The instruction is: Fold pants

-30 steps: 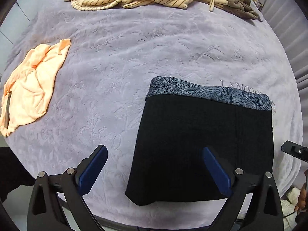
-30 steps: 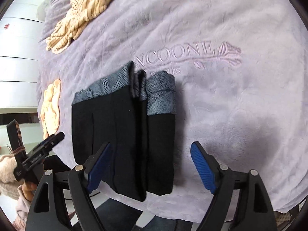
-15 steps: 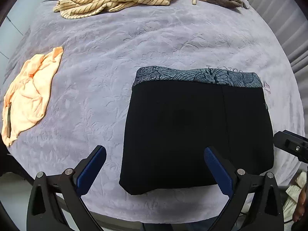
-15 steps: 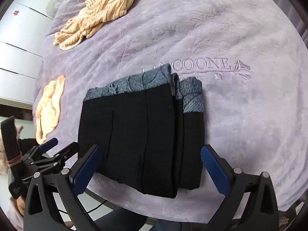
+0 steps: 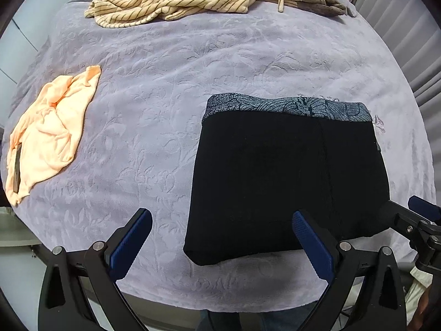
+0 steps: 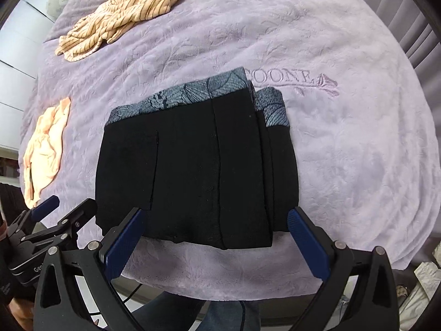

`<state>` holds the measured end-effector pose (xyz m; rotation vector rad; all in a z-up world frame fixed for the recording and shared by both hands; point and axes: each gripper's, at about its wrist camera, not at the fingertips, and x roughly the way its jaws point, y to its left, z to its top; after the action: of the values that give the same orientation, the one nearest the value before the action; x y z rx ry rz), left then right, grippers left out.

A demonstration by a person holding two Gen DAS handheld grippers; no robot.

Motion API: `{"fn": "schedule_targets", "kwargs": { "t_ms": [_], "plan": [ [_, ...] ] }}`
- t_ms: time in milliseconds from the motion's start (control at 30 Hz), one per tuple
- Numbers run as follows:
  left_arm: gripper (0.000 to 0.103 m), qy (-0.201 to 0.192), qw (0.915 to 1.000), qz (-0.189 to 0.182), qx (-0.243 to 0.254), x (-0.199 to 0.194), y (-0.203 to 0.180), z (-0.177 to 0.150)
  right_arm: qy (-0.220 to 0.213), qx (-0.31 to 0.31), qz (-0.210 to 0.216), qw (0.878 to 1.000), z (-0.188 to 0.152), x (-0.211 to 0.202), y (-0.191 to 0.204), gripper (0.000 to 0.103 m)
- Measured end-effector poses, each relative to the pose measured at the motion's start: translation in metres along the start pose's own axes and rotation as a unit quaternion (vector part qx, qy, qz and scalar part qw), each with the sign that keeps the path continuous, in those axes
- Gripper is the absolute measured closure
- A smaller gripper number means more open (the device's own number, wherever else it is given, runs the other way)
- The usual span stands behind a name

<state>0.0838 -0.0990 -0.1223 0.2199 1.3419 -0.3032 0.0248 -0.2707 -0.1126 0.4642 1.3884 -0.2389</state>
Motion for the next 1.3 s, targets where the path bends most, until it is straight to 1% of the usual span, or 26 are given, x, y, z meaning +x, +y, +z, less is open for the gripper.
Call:
{"fn": "schedule_targets", "kwargs": {
  "t_ms": [100, 500, 700, 1300],
  "plan": [
    [0.001, 0.001, 1.0000, -0.008, -0.002, -0.003, 0.002, -0.001, -0.004, -0.007, -0.013, 1.000, 0.000, -0.007, 0.006, 0.001],
    [0.001, -0.003, 1.0000, -0.007, 0.002, -0.008, -0.003, -0.004, -0.006, -0.026, -0.032, 0.999, -0.006, -0.015, 0.018, 0.001],
    [0.001, 0.000, 1.0000, -0.007, 0.003, -0.007, -0.005, -0.004, -0.007, -0.022, -0.043, 0.999, -0.010, -0.015, 0.017, 0.001],
    [0.001, 0.011, 0.9999, -0.004, 0.006, -0.001, -0.003, -0.003, -0.003, -0.018, -0.049, 0.999, -0.007, -0.011, 0.012, 0.001]
  ]
}}
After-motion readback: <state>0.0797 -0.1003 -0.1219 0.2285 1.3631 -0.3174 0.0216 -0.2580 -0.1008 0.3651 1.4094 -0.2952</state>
